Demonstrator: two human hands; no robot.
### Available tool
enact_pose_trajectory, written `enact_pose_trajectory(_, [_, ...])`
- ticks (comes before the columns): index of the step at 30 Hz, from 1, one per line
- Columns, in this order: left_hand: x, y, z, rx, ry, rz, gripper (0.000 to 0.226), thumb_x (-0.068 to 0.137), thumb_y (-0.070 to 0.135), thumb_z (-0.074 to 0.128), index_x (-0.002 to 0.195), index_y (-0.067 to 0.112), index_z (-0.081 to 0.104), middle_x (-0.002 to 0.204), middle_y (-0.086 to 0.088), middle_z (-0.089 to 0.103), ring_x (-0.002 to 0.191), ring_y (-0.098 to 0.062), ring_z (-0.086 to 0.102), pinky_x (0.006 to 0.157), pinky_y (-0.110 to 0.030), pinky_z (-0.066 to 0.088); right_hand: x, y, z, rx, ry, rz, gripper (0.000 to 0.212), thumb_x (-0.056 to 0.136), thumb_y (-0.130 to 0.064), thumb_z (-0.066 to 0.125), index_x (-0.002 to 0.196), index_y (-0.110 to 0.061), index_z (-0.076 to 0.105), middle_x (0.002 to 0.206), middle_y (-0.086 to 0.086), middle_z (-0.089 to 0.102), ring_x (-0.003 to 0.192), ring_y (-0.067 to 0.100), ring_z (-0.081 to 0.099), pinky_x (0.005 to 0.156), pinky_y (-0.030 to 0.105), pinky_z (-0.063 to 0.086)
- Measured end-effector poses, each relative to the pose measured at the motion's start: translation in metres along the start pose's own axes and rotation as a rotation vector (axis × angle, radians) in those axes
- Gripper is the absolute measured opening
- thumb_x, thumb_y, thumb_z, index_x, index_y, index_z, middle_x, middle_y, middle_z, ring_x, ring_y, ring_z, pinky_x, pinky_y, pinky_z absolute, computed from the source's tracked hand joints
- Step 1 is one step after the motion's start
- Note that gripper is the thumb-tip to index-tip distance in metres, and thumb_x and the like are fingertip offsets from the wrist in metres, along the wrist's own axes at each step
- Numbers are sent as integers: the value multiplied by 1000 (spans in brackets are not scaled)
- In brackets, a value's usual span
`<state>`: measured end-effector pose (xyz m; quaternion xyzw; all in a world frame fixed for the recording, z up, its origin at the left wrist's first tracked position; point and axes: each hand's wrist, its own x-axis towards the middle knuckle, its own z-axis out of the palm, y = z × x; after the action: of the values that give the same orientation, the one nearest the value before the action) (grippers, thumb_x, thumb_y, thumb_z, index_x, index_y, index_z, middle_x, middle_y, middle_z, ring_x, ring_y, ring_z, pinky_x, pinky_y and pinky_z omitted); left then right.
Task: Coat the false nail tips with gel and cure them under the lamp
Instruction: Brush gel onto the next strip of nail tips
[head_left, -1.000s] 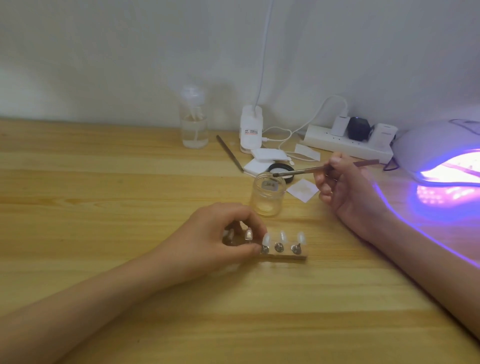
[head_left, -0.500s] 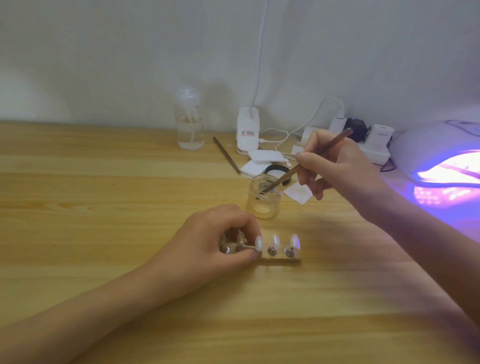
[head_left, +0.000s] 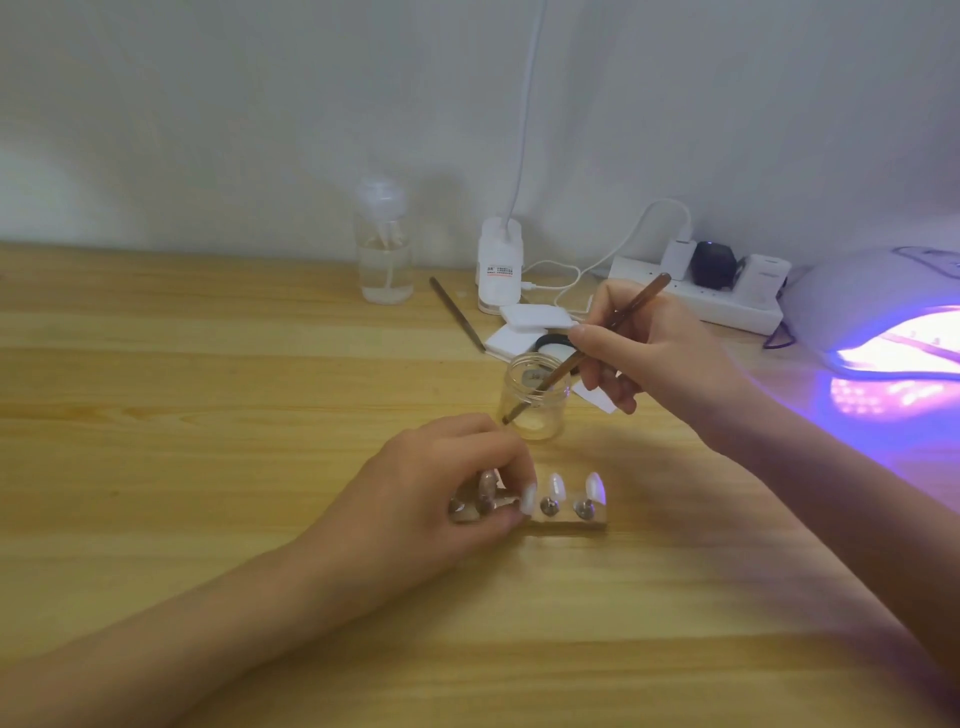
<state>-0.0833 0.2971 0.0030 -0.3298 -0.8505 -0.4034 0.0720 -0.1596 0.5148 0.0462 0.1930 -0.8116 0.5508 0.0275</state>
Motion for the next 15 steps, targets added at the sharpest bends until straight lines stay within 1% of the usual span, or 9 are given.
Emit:
enact_pose_trajectory(4, [-1,4,1,37,40,109,18,81,2,71,81,20,66,97,9,59,82,-15,59,64,-8,39,1,3,-7,120,82,51,26,97,-10,59,73,-14,49,57,5,60,44,16,44,41,23,38])
enact_pose_trajectory(6, [-1,8,-2,-26,81,123,20,81,-3,72,81,17,67,98,7,63,89,-15,62,67,-9,42,2,6,-11,187,143,63,28,96,-10,58,71,-16,48,56,4,59,44,16,44,40,21,36])
enact_pose_trajectory(8, [2,11,-9,-175,135,71,14,85,3,72,84,16,66,96,5,69,96,-16,67,75,-20,49,2,10,-15,274,177,63,30,96,-11,57,68,-18,49,55,3,58,43,14,44,39,20,34])
enact_pose_trajectory(9, [4,10,-14,-288,151,26,9,87,7,71,85,14,65,94,2,72,94,-15,69,78,-24,52,2,12,-17,325,187,66,31,94,-14,58,65,-20,50,55,3,57,42,13,44,39,19,34])
enact_pose_trajectory(10, [8,8,-20,-402,161,-17,7,87,10,71,86,11,64,92,-2,73,89,-14,70,77,-25,54,1,15,-18,373,198,76,31,92,-17,58,62,-23,51,55,3,57,42,12,44,39,18,33])
enact_pose_trajectory(11, [14,6,-26,-486,174,-57,9,86,12,72,86,8,63,90,-6,73,84,-13,71,75,-24,56,1,19,-18,416,214,92,31,90,-18,58,61,-24,52,55,3,56,42,12,44,39,17,33])
enact_pose_trajectory(13, [25,-3,-34,-515,193,-127,15,82,18,76,87,10,65,88,-7,73,77,-14,70,71,-23,56,-1,27,-15,489,254,135,30,95,-16,56,65,-21,53,56,2,56,43,10,44,38,17,34])
enact_pose_trajectory(15, [36,-12,-35,-466,219,-203,16,78,23,76,87,14,67,86,2,73,72,-12,66,70,-23,54,-4,33,-11,541,280,178,27,98,-14,53,72,-16,51,56,1,56,43,8,44,38,16,34])
